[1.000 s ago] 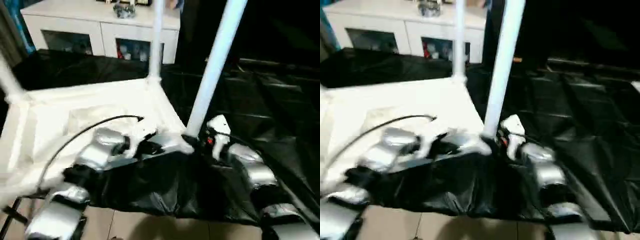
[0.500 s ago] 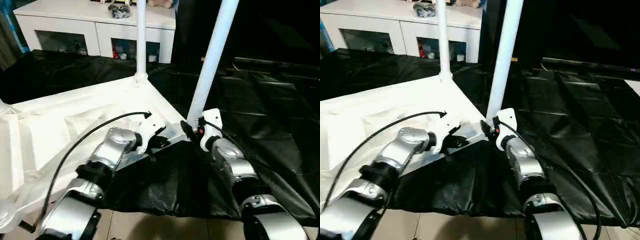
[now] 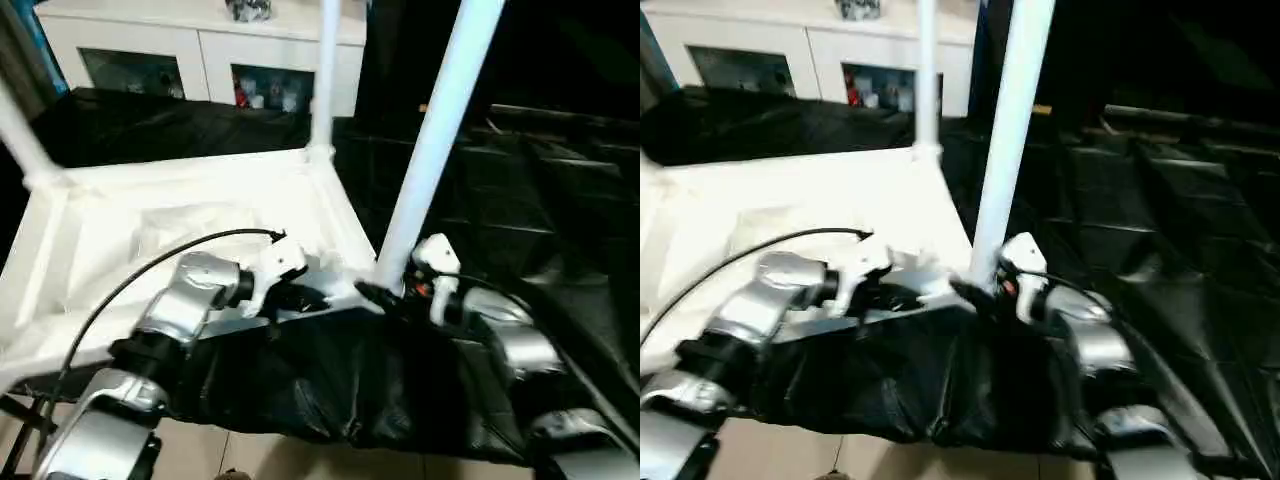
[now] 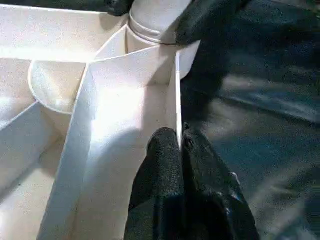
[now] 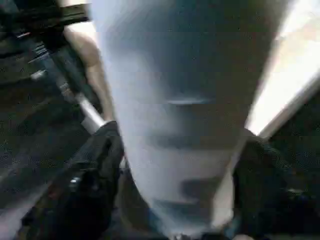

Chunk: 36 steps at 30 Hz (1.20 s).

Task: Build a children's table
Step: Rotate leg to tighten

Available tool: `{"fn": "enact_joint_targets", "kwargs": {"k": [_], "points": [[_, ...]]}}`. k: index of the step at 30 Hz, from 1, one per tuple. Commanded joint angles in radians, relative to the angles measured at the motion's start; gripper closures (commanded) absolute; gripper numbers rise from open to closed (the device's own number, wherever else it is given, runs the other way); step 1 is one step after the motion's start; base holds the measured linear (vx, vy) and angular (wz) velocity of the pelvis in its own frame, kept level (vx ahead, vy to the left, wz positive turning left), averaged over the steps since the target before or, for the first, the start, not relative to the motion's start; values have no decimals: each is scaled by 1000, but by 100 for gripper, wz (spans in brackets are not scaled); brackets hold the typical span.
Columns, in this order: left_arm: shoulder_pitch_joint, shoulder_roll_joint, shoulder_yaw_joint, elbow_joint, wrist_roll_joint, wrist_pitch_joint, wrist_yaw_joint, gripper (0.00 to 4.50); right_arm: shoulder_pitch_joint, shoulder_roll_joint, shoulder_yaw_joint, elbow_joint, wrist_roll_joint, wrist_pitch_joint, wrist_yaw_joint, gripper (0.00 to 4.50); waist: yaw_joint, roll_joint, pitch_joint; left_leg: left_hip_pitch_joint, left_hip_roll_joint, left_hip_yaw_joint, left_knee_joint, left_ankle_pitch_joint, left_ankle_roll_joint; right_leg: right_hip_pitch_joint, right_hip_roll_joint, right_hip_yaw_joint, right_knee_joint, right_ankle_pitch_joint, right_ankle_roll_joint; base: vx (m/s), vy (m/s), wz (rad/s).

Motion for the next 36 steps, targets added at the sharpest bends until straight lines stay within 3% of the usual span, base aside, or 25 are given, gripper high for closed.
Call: {"fn": "enact_joint_targets", "kwargs": {"k": [1,4,6,13,23,25,31,34,36], "points": [[8,0,7,-20,-38,-13,-9,450,6,-12,33,-47,22,10,92,158,3,-5,-50,-3,32,3,-50,-133,109,63,-60,53,-62,-90,-221,0,0,0],[12,25,8,-19,-38,-22,-37,450,5,-33,42,-63,32,34,144,170,3,-5,-47,0,31,2,-54,-165,79,61,-61,54,-71,-169,-200,0,0,0],[13,31,9,-19,-40,-24,-41,450,6,-36,45,-73,36,41,158,204,3,-5,-48,-1,32,2,-54,-160,71,61,-62,55,-70,-171,-198,0,0,0],[16,43,13,-17,-45,-20,-62,450,22,-46,72,-108,44,77,218,243,5,-9,-51,-3,30,2,-50,-107,83,63,-60,54,-59,-88,-213,0,0,0],[6,16,11,8,-18,12,24,450,45,6,52,-85,54,146,135,251,6,-7,-50,-3,29,1,-51,-121,70,62,-62,54,-63,-126,-205,0,0,0],[1,1,13,13,-11,20,56,450,50,24,39,-74,51,144,85,251,4,-7,-48,-1,29,1,-53,-139,61,61,-64,55,-68,-157,-198,0,0,0],[-36,-100,4,57,37,70,234,450,46,139,-6,12,-18,107,-244,251,-8,-10,-39,6,27,-7,-67,-246,6,54,-67,54,-94,-376,-132,0,0,0],[-58,-163,-3,89,54,80,315,450,36,205,-24,48,-36,100,-384,253,-14,-15,-31,18,25,-11,-70,-328,-4,44,-71,52,-115,-524,-84,0,0,0],[-84,-222,-3,123,59,76,383,450,9,272,-40,103,-63,87,-546,253,-20,-9,-34,24,24,-17,-71,-357,-12,40,-73,50,-121,-569,-64,0,0,0]]}}
